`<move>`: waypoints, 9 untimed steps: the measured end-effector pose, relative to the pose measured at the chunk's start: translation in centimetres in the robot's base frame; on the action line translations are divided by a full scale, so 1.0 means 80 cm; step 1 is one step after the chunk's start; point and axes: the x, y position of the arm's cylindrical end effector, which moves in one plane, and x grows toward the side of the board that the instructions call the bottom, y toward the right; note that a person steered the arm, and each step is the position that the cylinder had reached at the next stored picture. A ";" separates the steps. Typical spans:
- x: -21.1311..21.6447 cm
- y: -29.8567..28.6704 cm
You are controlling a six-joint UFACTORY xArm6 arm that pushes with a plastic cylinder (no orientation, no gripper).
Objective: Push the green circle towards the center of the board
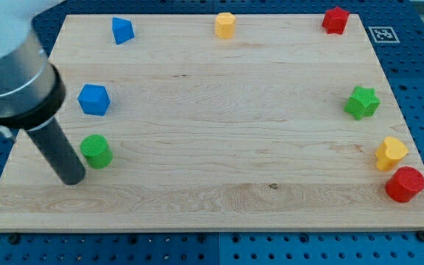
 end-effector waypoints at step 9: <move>-0.037 0.175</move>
